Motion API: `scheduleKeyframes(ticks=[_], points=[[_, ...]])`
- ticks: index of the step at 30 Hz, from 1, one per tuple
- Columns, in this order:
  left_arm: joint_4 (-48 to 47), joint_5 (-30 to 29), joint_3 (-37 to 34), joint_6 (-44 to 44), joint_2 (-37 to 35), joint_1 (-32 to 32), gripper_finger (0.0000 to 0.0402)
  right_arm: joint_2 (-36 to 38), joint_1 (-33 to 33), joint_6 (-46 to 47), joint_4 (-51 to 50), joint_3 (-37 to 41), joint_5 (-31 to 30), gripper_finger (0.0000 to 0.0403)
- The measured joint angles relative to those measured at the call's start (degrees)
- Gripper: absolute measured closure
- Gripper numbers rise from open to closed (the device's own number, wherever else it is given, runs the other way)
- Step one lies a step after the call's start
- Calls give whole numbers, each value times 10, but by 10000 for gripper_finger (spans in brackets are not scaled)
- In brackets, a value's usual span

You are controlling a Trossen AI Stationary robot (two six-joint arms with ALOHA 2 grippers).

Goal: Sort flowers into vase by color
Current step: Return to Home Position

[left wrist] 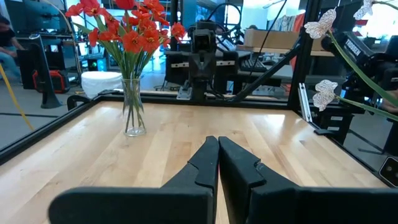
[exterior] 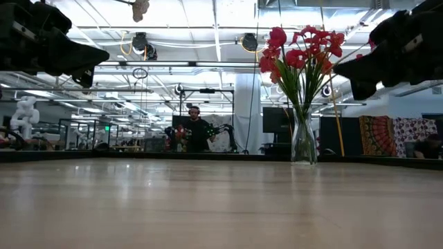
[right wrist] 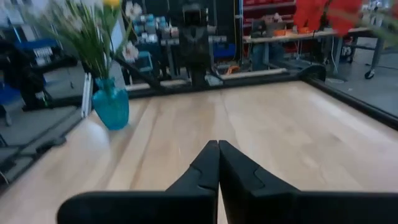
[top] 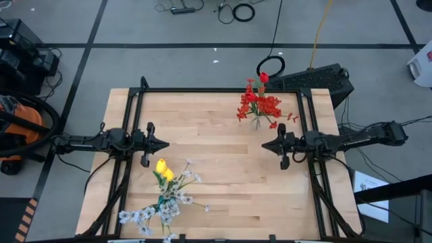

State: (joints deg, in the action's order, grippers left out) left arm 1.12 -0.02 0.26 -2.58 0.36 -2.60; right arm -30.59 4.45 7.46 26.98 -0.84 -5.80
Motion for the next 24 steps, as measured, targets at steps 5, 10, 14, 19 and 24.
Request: scheduleKeyframes(ticks=[5, 10, 14, 19, 24], points=[[0, 0, 0, 0, 0, 0, 383, 58, 0, 7, -7, 0, 0, 403], [0, 0, 0, 0, 0, 0, 383, 113, 0, 8, -11, 0, -1, 403], [0, 0, 0, 0, 0, 0, 383, 154, 0, 12, -34, 0, -13, 403], [0, 0, 0, 0, 0, 0, 383, 197, 0, 13, -43, 0, -18, 403], [0, 0, 0, 0, 0, 0, 383, 237, 0, 15, -70, 0, -18, 403]])
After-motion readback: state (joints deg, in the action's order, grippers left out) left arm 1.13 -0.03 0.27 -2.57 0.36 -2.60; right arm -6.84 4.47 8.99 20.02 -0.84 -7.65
